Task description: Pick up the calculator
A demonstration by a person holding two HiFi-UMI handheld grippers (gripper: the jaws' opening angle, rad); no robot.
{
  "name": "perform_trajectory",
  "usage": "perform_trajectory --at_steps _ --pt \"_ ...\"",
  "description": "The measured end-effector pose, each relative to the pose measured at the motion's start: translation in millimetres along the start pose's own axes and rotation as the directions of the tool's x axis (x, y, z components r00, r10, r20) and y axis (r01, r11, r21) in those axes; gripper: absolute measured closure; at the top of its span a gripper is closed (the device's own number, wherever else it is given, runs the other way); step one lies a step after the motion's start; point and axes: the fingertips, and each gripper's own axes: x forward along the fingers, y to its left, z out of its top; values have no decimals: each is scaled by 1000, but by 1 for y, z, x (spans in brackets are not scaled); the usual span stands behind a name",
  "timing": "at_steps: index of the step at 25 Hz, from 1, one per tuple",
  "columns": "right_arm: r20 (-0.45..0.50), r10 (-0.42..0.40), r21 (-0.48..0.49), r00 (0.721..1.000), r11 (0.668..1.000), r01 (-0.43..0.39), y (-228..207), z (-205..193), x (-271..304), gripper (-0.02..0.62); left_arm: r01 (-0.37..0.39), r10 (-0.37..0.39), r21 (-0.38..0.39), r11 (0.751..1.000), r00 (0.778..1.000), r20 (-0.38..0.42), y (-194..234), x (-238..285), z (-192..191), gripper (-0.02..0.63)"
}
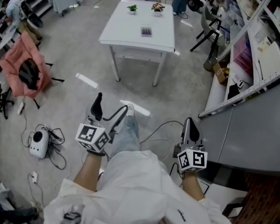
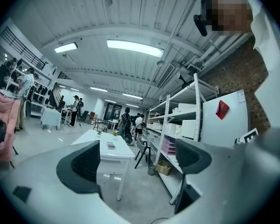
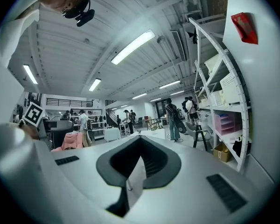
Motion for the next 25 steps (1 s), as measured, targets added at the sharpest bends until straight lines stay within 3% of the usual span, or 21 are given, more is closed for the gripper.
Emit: perform_trajectory --at_steps 6,18,25 --pt "-7 12 -20 1000 1000 -12 3 -1 75 577 23 -23 -11 1000 1000 11 42 64 2 124" --pt "-48 39 -62 998 997 -42 24 15 293 578 56 -57 -20 998 998 -15 160 230 29 124" --pt "-50 3 -56 999 998 -6 22 14 354 577 96 -97 -25 995 994 -55 195 290 22 124"
